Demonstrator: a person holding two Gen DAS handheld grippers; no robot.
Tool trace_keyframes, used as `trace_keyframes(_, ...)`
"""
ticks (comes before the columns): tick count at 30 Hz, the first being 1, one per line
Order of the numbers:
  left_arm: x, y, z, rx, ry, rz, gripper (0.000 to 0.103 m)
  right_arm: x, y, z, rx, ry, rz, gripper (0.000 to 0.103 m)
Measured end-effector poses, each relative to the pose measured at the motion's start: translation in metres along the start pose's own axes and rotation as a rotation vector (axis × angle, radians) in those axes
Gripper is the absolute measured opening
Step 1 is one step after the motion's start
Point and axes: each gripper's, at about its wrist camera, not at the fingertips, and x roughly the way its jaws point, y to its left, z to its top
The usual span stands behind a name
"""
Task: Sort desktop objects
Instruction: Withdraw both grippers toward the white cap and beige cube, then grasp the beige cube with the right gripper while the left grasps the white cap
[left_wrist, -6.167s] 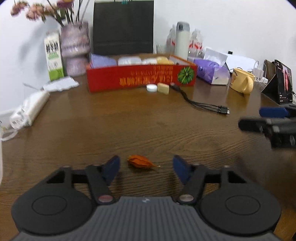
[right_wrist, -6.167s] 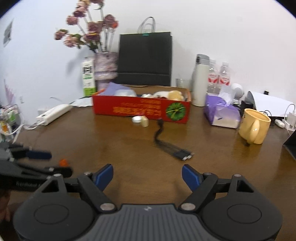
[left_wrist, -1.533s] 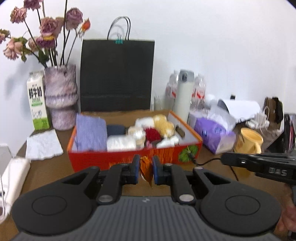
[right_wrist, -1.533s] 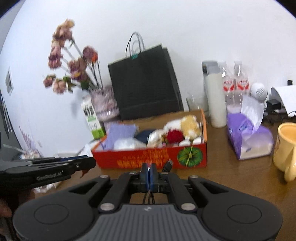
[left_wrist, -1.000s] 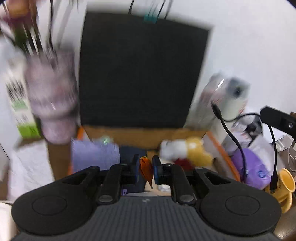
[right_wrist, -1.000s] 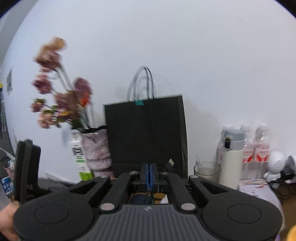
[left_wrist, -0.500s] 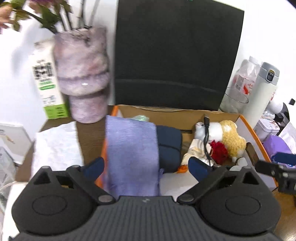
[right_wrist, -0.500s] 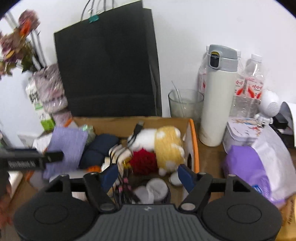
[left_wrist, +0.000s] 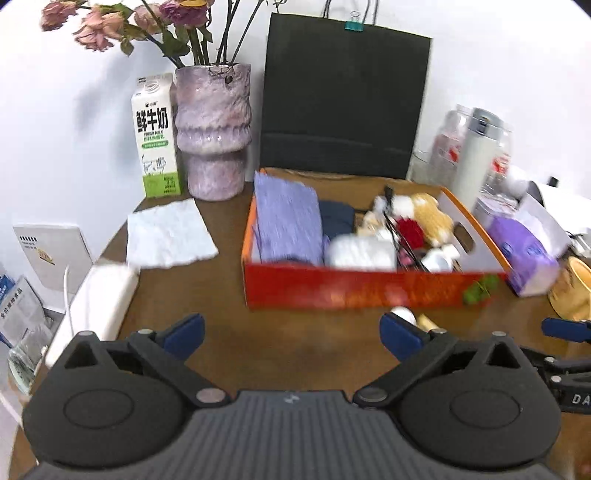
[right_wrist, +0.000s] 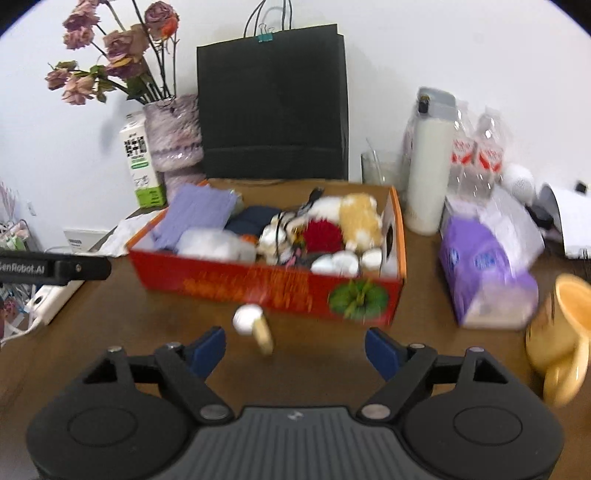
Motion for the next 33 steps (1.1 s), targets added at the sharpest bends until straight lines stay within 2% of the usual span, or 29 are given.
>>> trace_keyframes(7,-0.038,-0.009,-0.068,0.043,-0.034,-0.028,0.103,-0.029,0.008,-0.065,-0.003,0.001,0.006,0.082)
trace_keyframes(11,-0.055,-0.010,-0.094,0.061,-0.063,-0.060,0.103,-0.043,0.005,-0.091,0.026,-0.005,0.017,0.080)
trace_keyframes(13,-0.060,-0.011,-0.103,0.091,-0.072,-0.077,0.103,-0.047,0.004,-0.098,0.033,-0.006,0.032,0.071)
trace_keyframes(14,-0.062,-0.012,-0.107,0.102,-0.076,-0.075,0.103,-0.048,0.005,-0.100,0.031,-0.004,0.034,0.070)
trace_keyframes(18,-0.061,-0.014,-0.112,0.114,-0.116,-0.092,0.102,-0.050,0.009,-0.100,0.009,-0.028,0.050,0.062)
trace_keyframes(21,-0.049,-0.013,-0.107,0.107,-0.100,-0.100,0.099,-0.041,0.012,-0.097,-0.020,-0.020,0.049,0.061)
trace_keyframes(24,-0.035,-0.016,-0.099,0.126,-0.096,-0.106,0.097,-0.026,0.011,-0.089,-0.033,-0.004,0.054,0.053)
trace_keyframes(31,0.004,-0.020,-0.079,0.136,-0.073,-0.130,0.092,0.041,0.010,-0.041,-0.044,0.011,0.097,0.045)
trace_keyframes(33,0.015,-0.022,-0.075,0.141,-0.065,-0.145,0.087,0.063,0.013,-0.029,-0.054,0.014,0.120,0.044)
